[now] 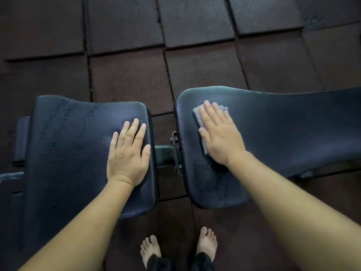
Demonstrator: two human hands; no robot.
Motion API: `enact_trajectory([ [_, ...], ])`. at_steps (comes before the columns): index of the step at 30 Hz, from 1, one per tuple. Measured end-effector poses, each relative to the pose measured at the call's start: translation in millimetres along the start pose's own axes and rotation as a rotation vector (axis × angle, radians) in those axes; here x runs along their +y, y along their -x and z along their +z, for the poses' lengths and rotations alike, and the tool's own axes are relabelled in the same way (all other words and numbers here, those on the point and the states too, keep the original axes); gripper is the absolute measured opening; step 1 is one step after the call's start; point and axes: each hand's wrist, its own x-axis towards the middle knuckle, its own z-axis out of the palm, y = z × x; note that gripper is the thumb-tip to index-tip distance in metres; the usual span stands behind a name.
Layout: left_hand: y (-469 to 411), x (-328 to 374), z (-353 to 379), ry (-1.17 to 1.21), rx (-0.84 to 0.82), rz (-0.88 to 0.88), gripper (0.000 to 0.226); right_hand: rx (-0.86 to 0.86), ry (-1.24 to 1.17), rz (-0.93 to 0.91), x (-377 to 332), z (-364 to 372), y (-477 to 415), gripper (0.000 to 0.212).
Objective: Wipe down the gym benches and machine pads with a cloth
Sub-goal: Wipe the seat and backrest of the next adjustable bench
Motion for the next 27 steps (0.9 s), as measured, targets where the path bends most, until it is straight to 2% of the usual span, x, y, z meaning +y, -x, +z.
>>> enact_trajectory([
  [2, -0.8, 0.6, 0.2, -0.008, -0.010, 0.000, 0.064, 0.019, -0.021, 0.154, 14.1, -3.9, -13.9, 0.061],
  [5, -0.6, -0.4, 0.9, -0.015, -0.025, -0.006, 0.063, 0.049, -0.043, 0.317, -15.8, 1.0, -18.0, 0.063],
  [7, 0.2, -0.5, 1.1, -0.021, -0.036, -0.007, 0.064, 0.065, -0.050, 0.304, -52.3, 13.4, 5.1, 0.065],
  [9, -1.3, 0.6, 0.1, -0.032, -0.063, -0.005, 0.065, 0.055, -0.044, 0.202, -78.3, 25.5, 40.7, 0.066],
  [11, 0.7, 1.4, -4.4, -0.031, -0.095, -0.008, 0.066, 0.019, -0.076, 0.127, -80.5, 27.0, 60.2, 0.066],
  [13, 10.0, 6.2, -5.3, -0.008, -0.114, -0.023, 0.065, 0.029, -0.085, 0.153, -61.5, 23.5, 51.6, 0.065],
  [16, 37.7, 14.6, -1.4, -0.008, -0.103, -0.023, 0.066, 0.081, -0.097, 0.409, -44.2, 15.7, 20.3, 0.063],
  [18, 44.7, 14.5, 2.2, -0.008, -0.089, -0.032, 0.067, 0.122, -0.103, 0.534, -63.4, 16.8, 16.0, 0.064],
  [20, 43.5, 14.3, 3.6, 0.000, -0.080, -0.032, 0.067, 0.136, -0.096, 0.487, -95.4, 25.6, 35.5, 0.065],
  [22, 42.9, 13.9, 3.2, 0.003, -0.077, -0.025, 0.067, 0.122, -0.077, 0.317, -113.5, 36.4, 69.6, 0.065],
  [24, 43.8, 13.6, 3.5, 0.005, -0.074, -0.021, 0.067, 0.098, -0.081, 0.245, -94.5, 39.7, 91.1, 0.066],
  [27, 44.1, 13.7, 4.0, 0.003, -0.069, -0.013, 0.067, 0.125, -0.063, 0.448, -30.1, 31.1, 96.3, 0.068],
])
